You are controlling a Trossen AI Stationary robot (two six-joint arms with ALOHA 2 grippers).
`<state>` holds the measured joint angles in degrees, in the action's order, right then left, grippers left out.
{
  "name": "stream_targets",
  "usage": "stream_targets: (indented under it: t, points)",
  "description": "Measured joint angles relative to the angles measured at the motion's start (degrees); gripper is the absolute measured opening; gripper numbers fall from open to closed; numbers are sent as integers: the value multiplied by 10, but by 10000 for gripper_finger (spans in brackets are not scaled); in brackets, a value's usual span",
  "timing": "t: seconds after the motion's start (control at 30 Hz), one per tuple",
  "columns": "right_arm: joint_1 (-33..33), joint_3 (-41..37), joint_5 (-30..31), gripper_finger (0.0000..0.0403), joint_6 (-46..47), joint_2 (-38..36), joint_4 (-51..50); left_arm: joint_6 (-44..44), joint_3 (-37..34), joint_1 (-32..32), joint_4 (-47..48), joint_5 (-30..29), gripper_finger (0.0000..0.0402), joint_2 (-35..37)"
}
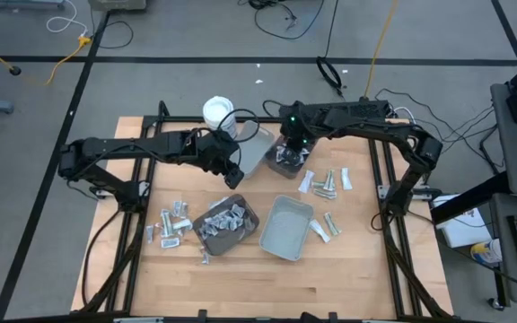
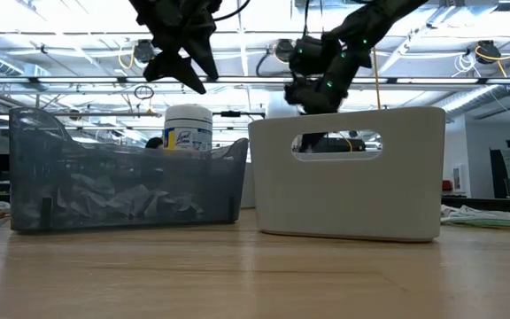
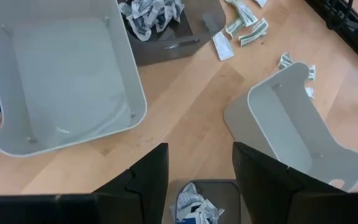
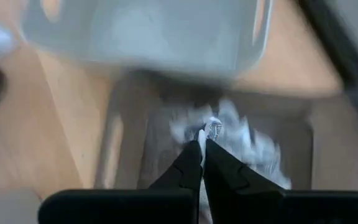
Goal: Pick & Place First Aid Supplies
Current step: Put the black towelette pack into the top black bin, then put the green bandage into the bottom gray bin
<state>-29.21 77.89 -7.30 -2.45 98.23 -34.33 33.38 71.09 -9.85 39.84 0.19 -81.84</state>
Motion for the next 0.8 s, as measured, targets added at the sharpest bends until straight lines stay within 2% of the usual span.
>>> stream_targets:
  t: [0.23, 0.4, 0.57, 0.8]
  points:
    - [1, -21, 17, 28, -48, -1, 8, 20, 0, 5, 35, 7, 189, 0]
    - [0, -21, 29, 87, -72, -1, 7, 33, 0, 5, 98, 11, 217, 0]
    - [1, -21, 28, 150, -85, -4, 7, 32, -3, 9, 218, 33, 251, 0]
    - [0, -21, 28, 187, -110, -4, 9, 28, -46, 54, 300, 37, 263, 0]
